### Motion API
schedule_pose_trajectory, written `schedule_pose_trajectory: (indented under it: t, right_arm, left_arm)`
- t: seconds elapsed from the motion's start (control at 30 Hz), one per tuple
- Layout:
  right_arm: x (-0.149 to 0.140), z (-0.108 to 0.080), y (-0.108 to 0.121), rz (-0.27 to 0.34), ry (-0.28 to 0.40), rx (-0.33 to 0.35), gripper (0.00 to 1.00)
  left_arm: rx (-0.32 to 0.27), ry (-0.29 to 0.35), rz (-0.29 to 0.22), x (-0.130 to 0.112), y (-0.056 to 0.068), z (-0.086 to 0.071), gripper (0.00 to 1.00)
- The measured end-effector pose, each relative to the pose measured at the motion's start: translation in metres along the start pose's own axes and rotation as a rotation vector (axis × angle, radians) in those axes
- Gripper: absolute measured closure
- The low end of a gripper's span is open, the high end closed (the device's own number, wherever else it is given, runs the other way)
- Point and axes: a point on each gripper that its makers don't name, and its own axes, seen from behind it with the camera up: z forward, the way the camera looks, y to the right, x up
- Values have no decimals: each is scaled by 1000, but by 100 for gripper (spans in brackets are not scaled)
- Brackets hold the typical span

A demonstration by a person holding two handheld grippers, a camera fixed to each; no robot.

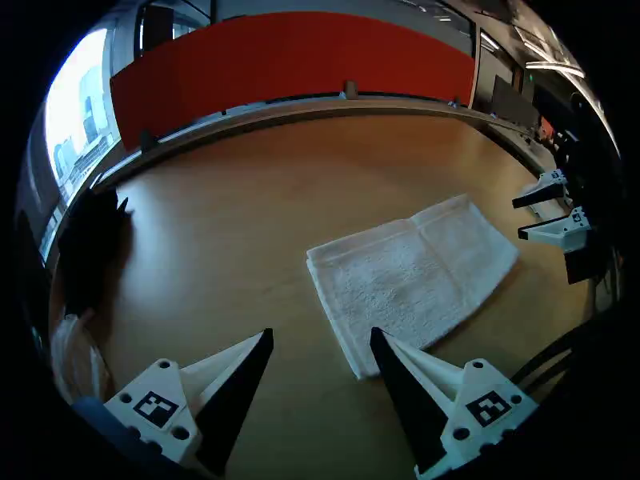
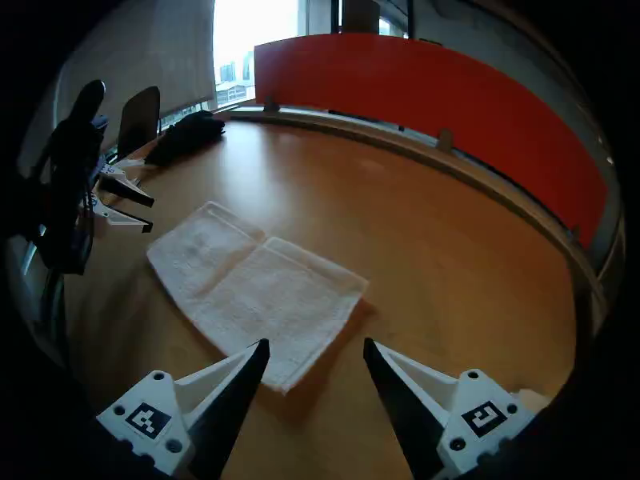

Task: Fold towel

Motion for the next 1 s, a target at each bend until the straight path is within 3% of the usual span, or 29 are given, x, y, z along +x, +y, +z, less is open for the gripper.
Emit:
schedule_pose_trajectory:
  t: [0.43,1.0]
  right_arm:
    - [-15,-17,-7,-13,-6,12,9]
    - [-27,-9,-13,-72,-38,75,9]
  left_arm:
    - [56,15,-61,-23,-5,-26,10]
    - [114,90,-115,-38,-14,-54,10]
